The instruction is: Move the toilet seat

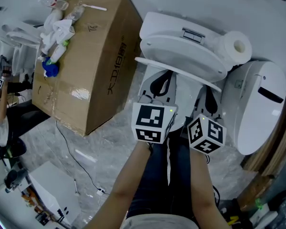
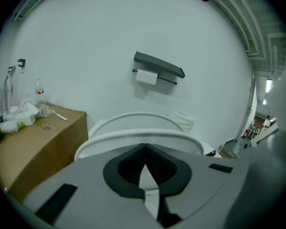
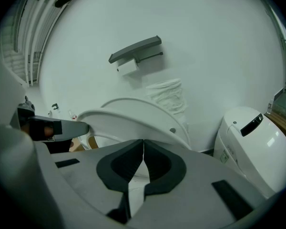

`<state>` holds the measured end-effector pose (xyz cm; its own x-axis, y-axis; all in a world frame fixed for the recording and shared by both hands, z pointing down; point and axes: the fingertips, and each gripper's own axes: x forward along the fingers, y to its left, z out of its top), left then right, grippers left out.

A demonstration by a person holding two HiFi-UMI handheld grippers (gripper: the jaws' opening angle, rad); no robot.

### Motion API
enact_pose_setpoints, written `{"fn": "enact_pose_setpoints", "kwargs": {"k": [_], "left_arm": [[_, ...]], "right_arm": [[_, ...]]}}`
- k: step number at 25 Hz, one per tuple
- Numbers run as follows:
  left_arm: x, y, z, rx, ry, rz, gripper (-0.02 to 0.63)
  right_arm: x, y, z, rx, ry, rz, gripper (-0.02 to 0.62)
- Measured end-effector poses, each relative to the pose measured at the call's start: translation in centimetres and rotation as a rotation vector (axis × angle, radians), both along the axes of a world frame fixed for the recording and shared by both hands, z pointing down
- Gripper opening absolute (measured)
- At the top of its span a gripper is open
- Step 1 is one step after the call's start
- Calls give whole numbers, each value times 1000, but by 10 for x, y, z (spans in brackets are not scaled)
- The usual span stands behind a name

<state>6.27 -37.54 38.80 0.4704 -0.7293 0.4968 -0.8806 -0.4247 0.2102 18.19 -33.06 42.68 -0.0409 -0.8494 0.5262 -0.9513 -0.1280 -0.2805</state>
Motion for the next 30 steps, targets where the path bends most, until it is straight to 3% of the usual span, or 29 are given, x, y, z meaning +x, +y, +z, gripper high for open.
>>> {"fn": "enact_pose_setpoints", "kwargs": {"k": [21, 30], "left_arm": [[18, -48, -1, 22, 27, -10, 15], [0, -35, 0, 16, 35, -30, 15]], "right_arm": [[17, -43, 0, 18, 5, 12, 18], [14, -36, -1, 33, 12, 28, 17]]}}
